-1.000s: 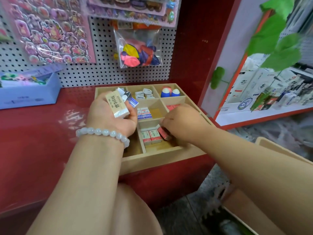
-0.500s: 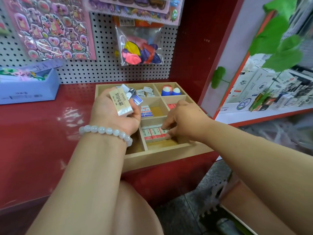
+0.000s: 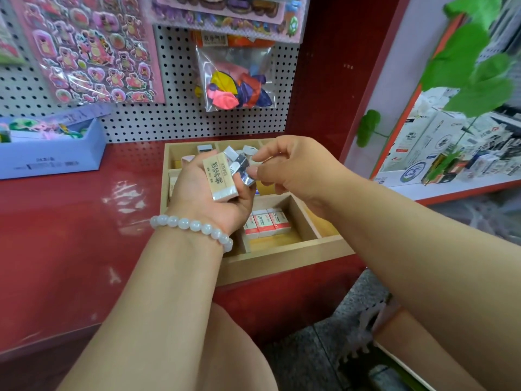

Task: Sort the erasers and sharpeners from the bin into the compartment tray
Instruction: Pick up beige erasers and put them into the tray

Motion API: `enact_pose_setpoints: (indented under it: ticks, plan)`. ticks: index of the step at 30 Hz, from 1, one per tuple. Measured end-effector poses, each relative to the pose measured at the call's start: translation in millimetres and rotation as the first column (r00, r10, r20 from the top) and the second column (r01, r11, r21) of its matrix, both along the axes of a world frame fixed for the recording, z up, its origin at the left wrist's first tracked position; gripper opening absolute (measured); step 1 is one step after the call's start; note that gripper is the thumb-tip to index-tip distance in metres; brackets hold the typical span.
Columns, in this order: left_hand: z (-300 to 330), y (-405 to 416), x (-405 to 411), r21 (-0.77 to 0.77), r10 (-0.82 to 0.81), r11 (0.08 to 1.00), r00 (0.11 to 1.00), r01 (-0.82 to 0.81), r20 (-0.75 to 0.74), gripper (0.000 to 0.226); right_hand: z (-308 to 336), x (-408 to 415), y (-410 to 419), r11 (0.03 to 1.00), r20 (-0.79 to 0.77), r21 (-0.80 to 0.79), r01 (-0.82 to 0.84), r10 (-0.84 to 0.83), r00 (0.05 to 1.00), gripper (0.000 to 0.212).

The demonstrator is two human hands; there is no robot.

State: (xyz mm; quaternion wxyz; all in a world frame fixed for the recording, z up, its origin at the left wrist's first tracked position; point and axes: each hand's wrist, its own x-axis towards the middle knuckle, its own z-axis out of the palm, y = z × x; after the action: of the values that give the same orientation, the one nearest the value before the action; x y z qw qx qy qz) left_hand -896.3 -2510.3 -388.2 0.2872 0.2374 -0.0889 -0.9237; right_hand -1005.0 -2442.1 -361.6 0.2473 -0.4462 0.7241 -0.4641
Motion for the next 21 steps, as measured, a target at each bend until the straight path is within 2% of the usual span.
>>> enact_pose_setpoints:
  ticks: [3, 7, 11, 14, 16, 18, 21]
  plan:
    - [0, 1, -1, 0.015, -0.029, 0.999, 1.000, 0.029, 0.001, 0.020, 3, -3, 0, 0.999, 0.064, 0.033, 0.010, -0.012, 0.998, 0.017]
    - [2, -1, 1, 0.035, 0.005, 0.999, 1.000, -0.006, 0.005, 0.018, 20, -11, 4, 0.999, 0.299, -0.050, -0.016, 0.030, 0.954, 0.015]
    - [3, -5, 6, 0.072, 0.067, 0.995, 0.997, -0.065, -0.036, 0.028, 29, -20, 8, 0.997, 0.353, -0.077, 0.006, 0.021, 0.936, 0.018]
    - [5, -15, 15, 0.083, 0.161, 0.984, 0.987, -0.160, -0.008, 0.027, 27, -26, 3, 0.991, 0.364, -0.046, 0.126, -0.101, 0.926, 0.016]
    - [6, -20, 21, 0.093, 0.213, 0.973, 0.977, -0.213, 0.011, 0.028, 19, -30, -7, 0.981, 0.328, 0.010, 0.191, -0.184, 0.926, 0.012]
    - [7, -23, 24, 0.103, 0.250, 0.963, 0.968, -0.249, 0.004, 0.031, 6, -34, -19, 0.967, 0.211, 0.097, 0.236, -0.252, 0.944, 0.012]
    - [7, -25, 26, 0.079, 0.272, 0.959, 0.962, -0.272, 0.019, 0.042, -6, -39, -37, 0.915, -0.162, 0.204, 0.347, -0.318, 0.934, 0.008]
